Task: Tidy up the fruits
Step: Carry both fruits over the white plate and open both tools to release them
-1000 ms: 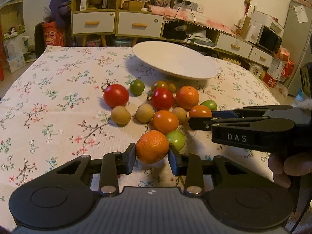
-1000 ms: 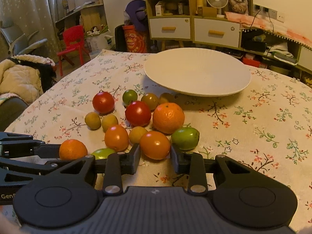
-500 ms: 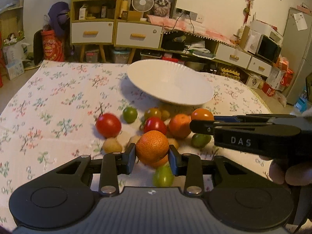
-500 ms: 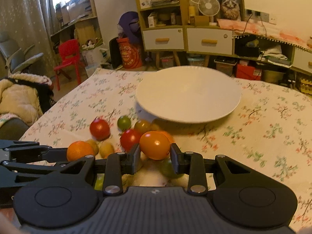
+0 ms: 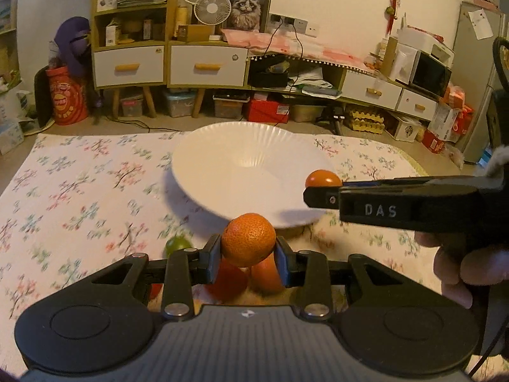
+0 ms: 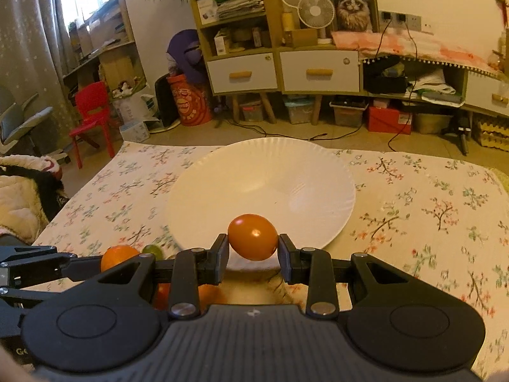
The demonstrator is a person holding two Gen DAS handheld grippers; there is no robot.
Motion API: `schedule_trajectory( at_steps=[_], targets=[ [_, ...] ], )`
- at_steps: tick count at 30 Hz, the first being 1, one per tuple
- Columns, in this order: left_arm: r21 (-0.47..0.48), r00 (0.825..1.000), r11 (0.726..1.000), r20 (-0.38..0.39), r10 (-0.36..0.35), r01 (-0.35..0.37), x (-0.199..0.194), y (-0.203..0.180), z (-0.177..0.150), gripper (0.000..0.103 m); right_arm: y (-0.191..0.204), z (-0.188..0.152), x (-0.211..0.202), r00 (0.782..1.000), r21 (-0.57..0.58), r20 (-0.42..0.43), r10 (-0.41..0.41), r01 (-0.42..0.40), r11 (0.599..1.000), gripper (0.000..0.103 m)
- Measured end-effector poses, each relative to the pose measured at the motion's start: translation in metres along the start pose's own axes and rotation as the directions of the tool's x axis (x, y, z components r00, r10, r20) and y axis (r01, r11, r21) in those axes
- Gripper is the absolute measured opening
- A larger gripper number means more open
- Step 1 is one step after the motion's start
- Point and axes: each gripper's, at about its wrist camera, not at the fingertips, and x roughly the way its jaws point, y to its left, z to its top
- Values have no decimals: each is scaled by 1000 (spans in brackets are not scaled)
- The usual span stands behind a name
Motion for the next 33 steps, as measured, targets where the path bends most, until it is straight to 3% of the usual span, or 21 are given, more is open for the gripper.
schedule_trajectory(
  at_steps=[17, 33],
  targets=[
    [119, 999, 993, -30, 27, -24, 74, -4, 32, 24, -27, 28, 56, 995, 71, -95, 36, -30, 997, 30],
    [162, 998, 986, -38, 42, -35, 89, -5, 38, 25, -25, 35, 68, 991, 76, -123, 54, -45, 996, 31]
  ],
)
